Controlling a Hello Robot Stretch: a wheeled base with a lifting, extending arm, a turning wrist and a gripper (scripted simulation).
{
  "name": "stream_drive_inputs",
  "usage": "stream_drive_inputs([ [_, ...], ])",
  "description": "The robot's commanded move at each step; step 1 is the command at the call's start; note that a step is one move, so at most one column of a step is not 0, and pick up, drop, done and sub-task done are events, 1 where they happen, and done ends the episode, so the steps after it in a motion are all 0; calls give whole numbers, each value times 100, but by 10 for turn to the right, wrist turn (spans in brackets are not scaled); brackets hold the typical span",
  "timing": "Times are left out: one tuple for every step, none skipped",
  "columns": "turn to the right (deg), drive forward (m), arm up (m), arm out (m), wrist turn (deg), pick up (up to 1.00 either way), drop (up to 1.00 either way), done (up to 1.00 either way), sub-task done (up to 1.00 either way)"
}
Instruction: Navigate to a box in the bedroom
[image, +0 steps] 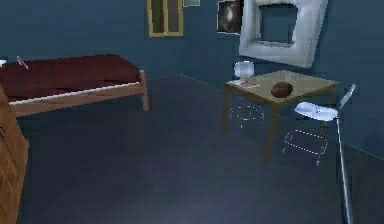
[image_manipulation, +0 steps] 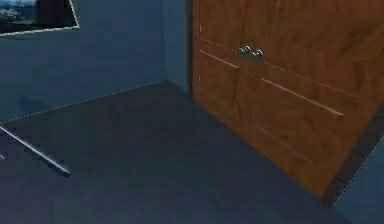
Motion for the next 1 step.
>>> stream_drive_inputs([
  [0, 100, 0, 0, 0, 0, 0, 0, 0],
])
